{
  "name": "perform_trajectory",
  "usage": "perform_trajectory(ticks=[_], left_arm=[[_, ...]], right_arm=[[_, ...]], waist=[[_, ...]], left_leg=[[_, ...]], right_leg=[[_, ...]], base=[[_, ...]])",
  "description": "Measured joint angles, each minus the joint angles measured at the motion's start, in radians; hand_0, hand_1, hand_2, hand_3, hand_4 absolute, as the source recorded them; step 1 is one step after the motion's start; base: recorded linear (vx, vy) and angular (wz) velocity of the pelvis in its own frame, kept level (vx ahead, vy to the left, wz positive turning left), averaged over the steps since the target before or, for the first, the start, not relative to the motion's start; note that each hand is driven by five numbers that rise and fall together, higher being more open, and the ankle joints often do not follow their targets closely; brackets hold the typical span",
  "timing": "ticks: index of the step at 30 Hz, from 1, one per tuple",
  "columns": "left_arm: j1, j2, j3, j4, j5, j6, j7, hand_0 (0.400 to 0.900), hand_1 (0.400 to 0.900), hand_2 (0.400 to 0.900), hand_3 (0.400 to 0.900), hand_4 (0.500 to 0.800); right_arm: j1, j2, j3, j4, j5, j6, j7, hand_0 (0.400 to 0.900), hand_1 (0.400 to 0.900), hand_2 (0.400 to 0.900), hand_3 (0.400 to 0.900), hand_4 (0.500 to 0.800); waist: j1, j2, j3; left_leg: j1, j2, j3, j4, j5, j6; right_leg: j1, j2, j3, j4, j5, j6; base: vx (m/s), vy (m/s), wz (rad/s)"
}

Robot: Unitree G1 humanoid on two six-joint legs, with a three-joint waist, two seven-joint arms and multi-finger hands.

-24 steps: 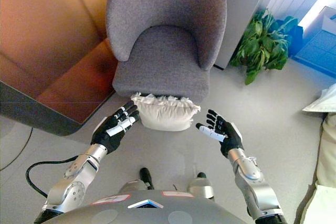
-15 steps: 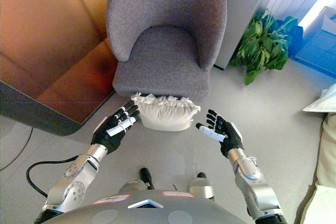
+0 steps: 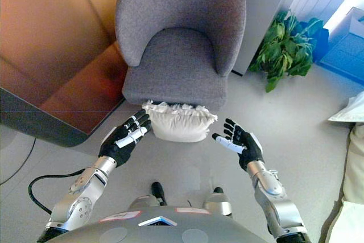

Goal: Pick up the pillow and put it on the sofa.

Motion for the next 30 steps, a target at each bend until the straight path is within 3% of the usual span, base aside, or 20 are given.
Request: perform_trajectory(ticks=[12,17,21,24,26,30], left_arm=[[0.0,0.002,0.001,0.0,-0.001,0.0,0.005,0.9,0.9,0.9,0.9,0.8],[0.005,0.001,0.023,0.004,-0.012,-0.003,0.023,0.9,0.9,0.9,0.9,0.8],[-0.006,-0.003,0.034,0.039,-0.023,-0.007,0.021,0.9,0.9,0.9,0.9,0.8],[-0.004,-0.007,0.03,0.039,-0.022,-0.007,-0.017,0.9,0.9,0.9,0.9,0.8],[0.009,-0.013,0.027,0.039,-0.023,-0.006,-0.029,0.9,0.9,0.9,0.9,0.8],[0.015,-0.046,0.026,0.039,-0.035,-0.013,-0.03,0.9,0.9,0.9,0.9,0.8]], right_arm=[[-0.01,-0.019,0.001,0.0,-0.056,-0.024,0.0,0.9,0.9,0.9,0.9,0.8],[-0.071,-0.053,0.014,0.007,-0.057,-0.045,0.008,0.9,0.9,0.9,0.9,0.8],[-0.106,-0.067,0.016,0.012,-0.056,-0.065,0.025,0.9,0.9,0.9,0.9,0.8],[-0.099,-0.085,0.015,0.012,-0.055,-0.071,0.025,0.9,0.9,0.9,0.9,0.8],[-0.081,-0.084,0.005,0.012,-0.055,-0.072,0.028,0.9,0.9,0.9,0.9,0.8],[0.009,-0.095,-0.04,0.009,-0.06,-0.082,0.037,0.9,0.9,0.9,0.9,0.8]], waist=[[0.035,0.001,0.018],[0.066,-0.001,0.074],[0.092,-0.04,0.117],[0.094,-0.06,0.14],[0.094,-0.053,0.138],[0.088,0.024,0.126]], left_leg=[[-0.006,0.017,-0.007,0.015,0.009,-0.008],[-0.05,0.064,-0.101,0.121,0.012,-0.046],[-0.137,0.066,-0.173,0.299,0.103,-0.113],[-0.179,0.081,-0.167,0.384,0.16,-0.083],[-0.189,0.087,-0.144,0.442,0.107,-0.072],[-0.082,0.106,-0.089,0.205,0.02,-0.081]], right_leg=[[-0.009,0.018,0.001,-0.003,-0.006,-0.009],[-0.023,0.052,0.024,0.006,-0.015,-0.045],[-0.036,0.031,0.052,0.031,-0.015,-0.076],[-0.012,0.027,0.037,0.012,-0.006,-0.103],[0.003,0.024,0.018,0.007,-0.006,-0.103],[0.012,0.066,0.03,-0.002,-0.004,-0.081]], base=[[0.0,-0.098,-0.06],[-0.01,-0.1,-0.21],[0.1,-0.086,0.02],[0.19,0.073,-0.07],[0.24,0.178,-0.14],[0.27,0.193,-0.15]])
